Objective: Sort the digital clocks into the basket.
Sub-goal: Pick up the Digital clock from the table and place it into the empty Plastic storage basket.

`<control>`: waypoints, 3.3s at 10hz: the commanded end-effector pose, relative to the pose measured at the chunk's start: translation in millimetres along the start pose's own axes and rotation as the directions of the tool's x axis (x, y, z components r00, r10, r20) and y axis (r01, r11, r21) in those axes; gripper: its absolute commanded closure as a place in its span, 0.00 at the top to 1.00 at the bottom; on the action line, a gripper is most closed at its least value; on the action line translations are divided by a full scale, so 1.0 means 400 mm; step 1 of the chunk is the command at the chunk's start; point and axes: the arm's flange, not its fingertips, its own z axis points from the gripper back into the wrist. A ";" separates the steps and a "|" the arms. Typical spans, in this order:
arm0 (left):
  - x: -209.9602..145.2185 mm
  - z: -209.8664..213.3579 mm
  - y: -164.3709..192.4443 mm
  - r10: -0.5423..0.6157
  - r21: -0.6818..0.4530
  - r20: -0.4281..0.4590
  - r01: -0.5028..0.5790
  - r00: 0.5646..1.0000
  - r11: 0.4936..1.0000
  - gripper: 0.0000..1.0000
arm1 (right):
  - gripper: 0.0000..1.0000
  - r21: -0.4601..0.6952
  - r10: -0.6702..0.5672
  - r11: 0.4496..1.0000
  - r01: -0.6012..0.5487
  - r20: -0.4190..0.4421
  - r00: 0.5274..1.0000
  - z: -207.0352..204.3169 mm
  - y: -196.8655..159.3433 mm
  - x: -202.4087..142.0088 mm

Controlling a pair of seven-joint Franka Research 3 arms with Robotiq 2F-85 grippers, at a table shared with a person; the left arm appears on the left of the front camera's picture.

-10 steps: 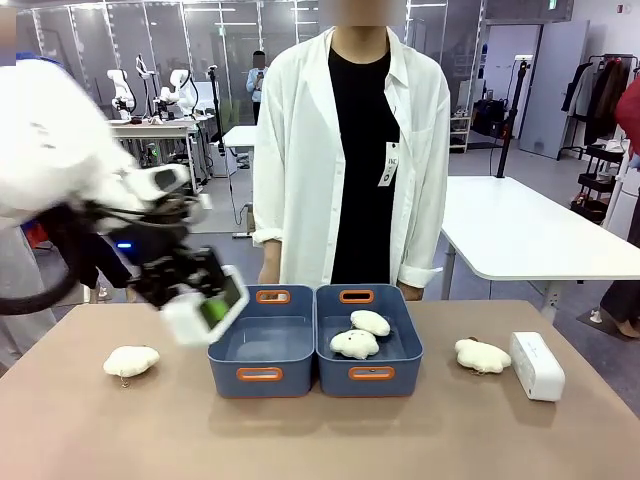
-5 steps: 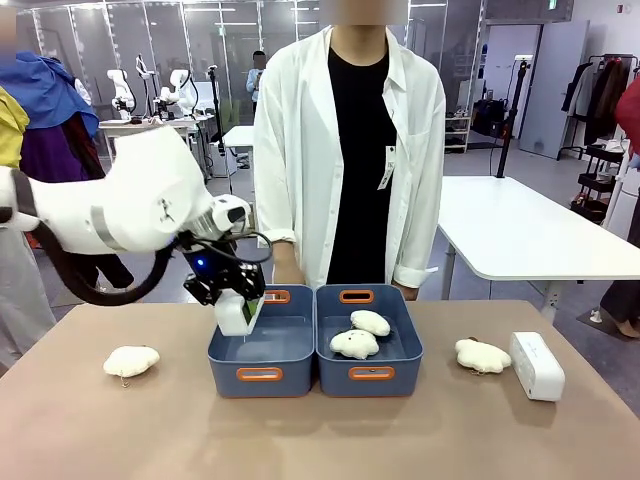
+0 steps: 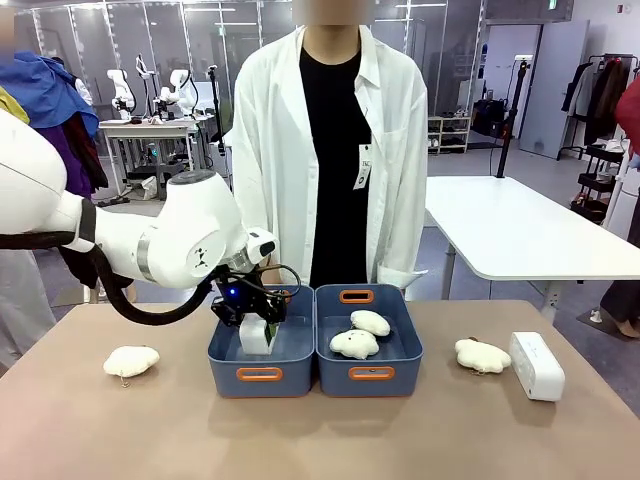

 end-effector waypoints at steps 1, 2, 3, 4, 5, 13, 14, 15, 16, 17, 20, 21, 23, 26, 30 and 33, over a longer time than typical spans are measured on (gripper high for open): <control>0.024 -0.009 -0.027 0.022 0.035 0.016 -0.023 1.000 0.999 0.76 | 1.00 0.009 0.012 1.000 -0.012 0.006 1.000 0.003 0.007 -0.003; 0.028 -0.009 -0.031 0.020 0.042 0.023 -0.021 1.000 0.999 0.90 | 1.00 0.009 0.012 1.000 -0.012 0.006 1.000 0.003 0.007 -0.003; 0.032 -0.003 -0.032 0.025 0.040 0.025 -0.026 0.999 0.999 1.00 | 1.00 0.009 0.012 1.000 -0.012 0.006 1.000 0.003 0.007 -0.003; 0.033 0.002 -0.032 0.026 0.041 0.028 -0.027 0.999 0.999 1.00 | 1.00 0.009 0.012 1.000 -0.012 0.006 1.000 0.003 0.007 -0.003; 0.031 0.013 -0.030 0.026 0.034 0.030 -0.027 0.999 0.999 1.00 | 1.00 0.009 0.012 1.000 -0.012 0.006 1.000 0.003 0.007 -0.003; 0.030 0.012 -0.017 0.007 0.008 0.028 -0.007 1.000 1.000 1.00 | 1.00 0.009 0.012 1.000 -0.012 0.006 1.000 0.003 0.007 -0.003; 0.030 0.012 -0.017 0.007 0.008 0.028 -0.007 1.000 1.000 1.00 | 1.00 0.009 0.012 1.000 -0.012 0.006 1.000 0.003 0.007 -0.003; 0.028 0.014 -0.009 -0.001 0.001 0.012 0.001 1.000 1.000 1.00 | 1.00 0.009 0.012 1.000 -0.012 0.006 1.000 0.003 0.007 -0.003; 0.054 0.092 0.014 0.009 -0.045 0.002 -0.009 1.000 0.999 1.00 | 1.00 0.009 0.012 1.000 -0.012 0.006 1.000 0.003 0.007 -0.003; 0.057 0.153 0.048 0.047 -0.162 -0.034 -0.052 0.998 0.985 1.00 | 1.00 0.009 0.012 1.000 -0.012 0.006 1.000 0.003 0.007 -0.003; -0.026 0.339 0.266 0.022 -0.471 -0.142 -0.087 0.990 0.878 1.00 | 1.00 0.009 0.012 1.000 -0.012 0.006 1.000 0.003 0.007 -0.003; -0.058 0.387 0.358 0.036 -0.593 -0.140 -0.113 0.989 0.797 1.00 | 1.00 0.009 0.012 1.000 -0.012 0.006 1.000 0.003 0.007 -0.003; -0.171 0.521 0.616 0.083 -0.799 -0.159 -0.178 0.984 0.575 1.00 | 1.00 0.009 0.012 1.000 -0.012 0.006 1.000 0.003 0.007 -0.003; -0.367 0.558 0.944 0.166 -0.889 -0.113 -0.174 0.980 0.423 1.00 | 1.00 0.009 0.012 1.000 -0.012 0.006 1.000 0.003 0.007 -0.003; -0.474 0.469 1.159 0.314 -0.959 -0.082 -0.161 0.946 0.233 1.00 | 1.00 0.009 0.012 1.000 -0.012 0.006 1.000 0.003 0.007 -0.003; -0.508 0.462 1.152 0.338 -0.935 -0.112 -0.215 0.934 0.284 1.00 | 1.00 -0.009 -0.008 1.000 0.008 -0.029 1.000 -0.004 0.019 0.002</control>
